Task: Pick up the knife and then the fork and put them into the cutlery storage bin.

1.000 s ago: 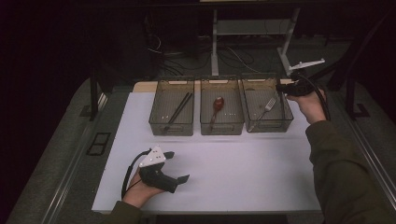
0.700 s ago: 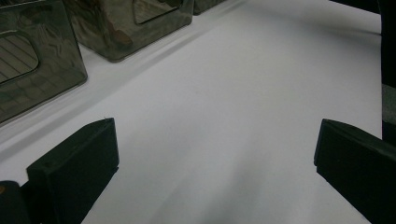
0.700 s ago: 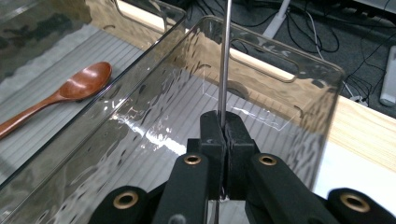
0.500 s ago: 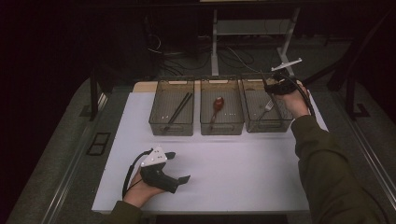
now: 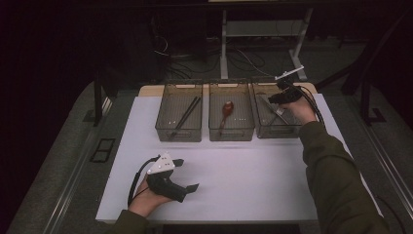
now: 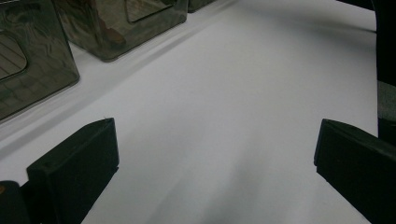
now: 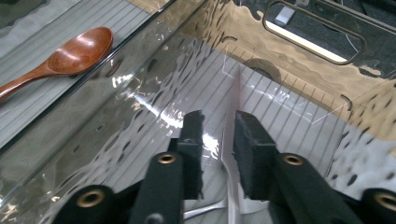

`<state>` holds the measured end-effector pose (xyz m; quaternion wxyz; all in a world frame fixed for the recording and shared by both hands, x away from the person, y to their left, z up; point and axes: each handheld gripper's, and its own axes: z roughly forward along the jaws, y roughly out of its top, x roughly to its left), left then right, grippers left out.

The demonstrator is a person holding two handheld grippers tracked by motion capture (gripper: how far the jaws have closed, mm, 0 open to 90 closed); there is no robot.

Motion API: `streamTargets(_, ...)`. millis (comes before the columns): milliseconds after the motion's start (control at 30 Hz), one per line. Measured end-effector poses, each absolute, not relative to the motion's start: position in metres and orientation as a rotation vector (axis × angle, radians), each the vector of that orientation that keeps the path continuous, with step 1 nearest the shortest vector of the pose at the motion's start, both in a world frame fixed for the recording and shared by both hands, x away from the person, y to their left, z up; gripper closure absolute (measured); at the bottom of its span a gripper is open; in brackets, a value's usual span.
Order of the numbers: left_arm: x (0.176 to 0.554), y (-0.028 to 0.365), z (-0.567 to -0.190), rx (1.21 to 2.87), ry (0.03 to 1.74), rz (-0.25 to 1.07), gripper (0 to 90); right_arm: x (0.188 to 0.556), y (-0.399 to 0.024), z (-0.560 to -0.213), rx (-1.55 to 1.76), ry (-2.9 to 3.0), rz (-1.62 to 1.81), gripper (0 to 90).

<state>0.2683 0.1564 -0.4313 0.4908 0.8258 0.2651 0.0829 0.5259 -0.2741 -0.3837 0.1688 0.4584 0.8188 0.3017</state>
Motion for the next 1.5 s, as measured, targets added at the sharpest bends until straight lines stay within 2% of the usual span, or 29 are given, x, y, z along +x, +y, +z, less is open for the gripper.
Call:
streamTargets(200,0.268,0.156,-0.431,2.008,0.643,0.202,0.0,0.521,-0.28,-0.382,1.314,2.296,0.931,50.9)
streamTargets(467,0.269,0.156,-0.431,2.011,0.646,0.204,0.0,0.505,-0.295,-0.372,1.33,2.255,1.05,41.3)
streamTargets(767,0.269,0.155,-0.43,2.009,0.647,0.211,0.0,0.478,-0.308,-0.36,1.29,2.209,1.203,33.2)
streamTargets(1200,0.269,0.155,-0.43,2.013,0.64,0.211,0.0,0.437,-0.306,-0.366,1.198,2.174,1.253,20.2)
streamTargets(1500,0.269,0.156,-0.43,2.013,0.633,0.21,0.0,0.399,-0.309,-0.376,1.168,2.152,1.317,18.6)
